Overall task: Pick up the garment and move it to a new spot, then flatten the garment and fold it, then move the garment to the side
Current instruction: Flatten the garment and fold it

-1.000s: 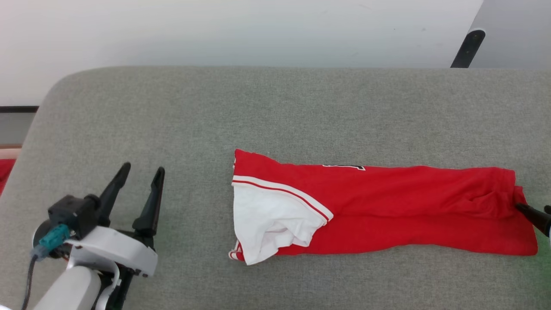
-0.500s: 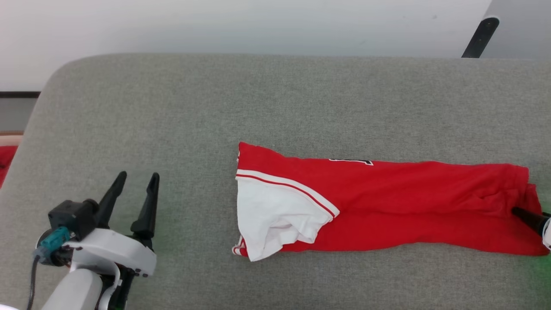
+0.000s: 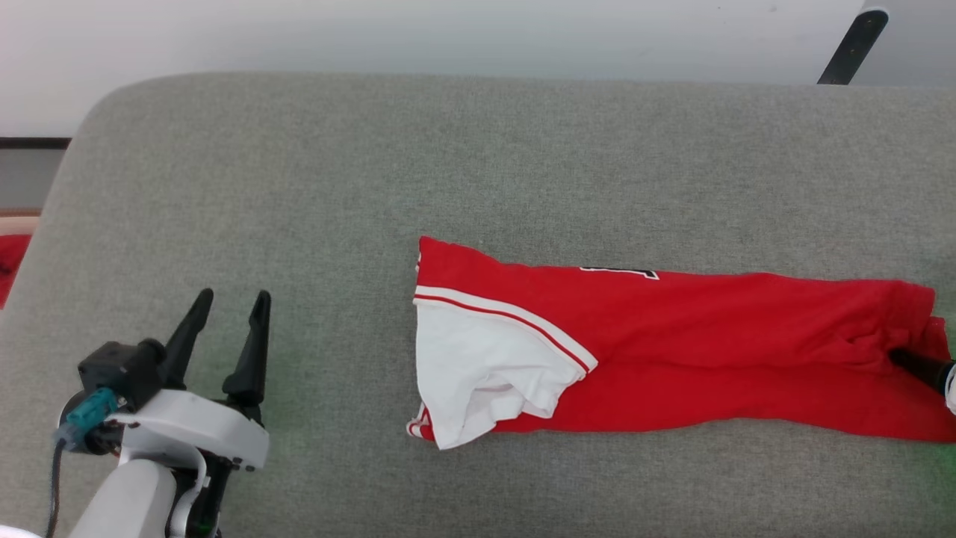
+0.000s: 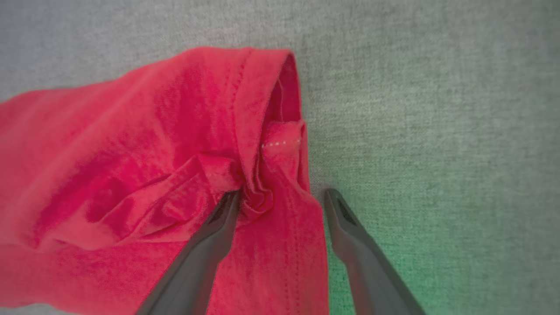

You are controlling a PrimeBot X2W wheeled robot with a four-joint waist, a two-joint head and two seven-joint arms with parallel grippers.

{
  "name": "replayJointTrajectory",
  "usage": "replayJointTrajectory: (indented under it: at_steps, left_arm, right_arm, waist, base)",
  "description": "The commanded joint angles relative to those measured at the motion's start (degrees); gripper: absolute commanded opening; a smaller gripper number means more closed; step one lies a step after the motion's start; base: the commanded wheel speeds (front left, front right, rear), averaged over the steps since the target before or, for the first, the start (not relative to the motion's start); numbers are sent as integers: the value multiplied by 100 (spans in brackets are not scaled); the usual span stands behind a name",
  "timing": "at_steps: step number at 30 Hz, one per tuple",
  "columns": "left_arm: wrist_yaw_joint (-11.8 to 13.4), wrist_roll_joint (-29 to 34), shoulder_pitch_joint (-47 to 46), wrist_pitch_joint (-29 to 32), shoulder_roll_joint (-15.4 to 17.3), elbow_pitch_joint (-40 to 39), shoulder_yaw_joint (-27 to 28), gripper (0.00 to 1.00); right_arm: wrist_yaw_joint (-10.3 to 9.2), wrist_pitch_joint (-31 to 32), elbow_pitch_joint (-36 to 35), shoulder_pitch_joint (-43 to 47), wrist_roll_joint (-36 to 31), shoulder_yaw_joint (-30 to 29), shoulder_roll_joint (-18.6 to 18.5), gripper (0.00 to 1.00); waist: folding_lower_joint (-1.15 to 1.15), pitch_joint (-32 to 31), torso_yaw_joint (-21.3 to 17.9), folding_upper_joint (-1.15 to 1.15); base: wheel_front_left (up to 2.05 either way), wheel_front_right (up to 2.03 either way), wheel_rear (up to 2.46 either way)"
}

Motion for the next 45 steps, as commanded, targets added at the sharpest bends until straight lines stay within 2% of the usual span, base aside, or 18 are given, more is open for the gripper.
replayJointTrajectory:
  at_steps: [1, 3, 4, 5, 6, 7, 16, 24, 36, 41, 45]
  left_arm:
    - [-33, 75, -62, -3, -57, 10, 55, 100]
    - [-55, 113, -71, -4, -79, 16, 94, 100]
    - [-66, 123, -80, -4, -92, 17, 110, 100]
    - [-83, 132, -84, -4, -107, 18, 130, 100]
    - [-100, 146, -86, -4, -121, 18, 149, 100]
    - [-104, 167, -87, -4, -136, 23, 166, 100]
    - [-210, 271, -60, -4, -258, 20, 316, 100]
    - [-254, 300, 27, -4, -298, -56, 463, 100]
    - [-279, 390, -75, -4, -233, -264, 531, 100]
    - [-273, 382, 6, -4, -248, -230, 547, 100]
    - [-283, 360, 91, -4, -307, -166, 512, 100]
  right_arm:
    - [-6, 140, 166, 130, -72, 133, 182, 100]
    - [-7, 228, 194, 139, -83, 164, 201, 100]
    - [-7, 254, 193, 147, -78, 175, 213, 90]
    - [-7, 267, 171, 152, -82, 188, 223, 49]
    - [-7, 268, 161, 146, -87, 189, 231, 37]
    - [-7, 267, 154, 142, -87, 183, 238, 0]
    - [-13, 149, 92, 25, -58, 49, 214, 0]
    - [-24, -316, 17, -199, -57, -299, -11, 0]
    - [-8, -907, 579, -322, -354, -958, -909, 0]
    - [-8, -872, 432, -278, -333, -893, -889, 0]
    - [-7, -773, -43, -139, -317, -615, -760, 0]
  waist:
    - [0, 53, 11, 0]
    - [0, 84, 15, 0]
    - [0, 98, 17, 0]
    - [0, 112, 17, 0]
    - [0, 125, 18, 0]
    - [0, 136, 19, 0]
    - [0, 200, -60, 0]
    - [0, 302, -273, 0]
    - [0, 443, -438, 0]
    - [0, 312, -495, 0]
    - [0, 116, -527, 0]
  base:
    - [0, 0, 0]
    - [0, 0, 0]
    - [0, 0, 0]
    - [0, 0, 0]
    - [0, 0, 0]
    - [0, 0, 0]
    - [0, 0, 0]
    - [0, 0, 0]
    - [0, 0, 0]
    - [0, 0, 0]
    - [0, 0, 0]
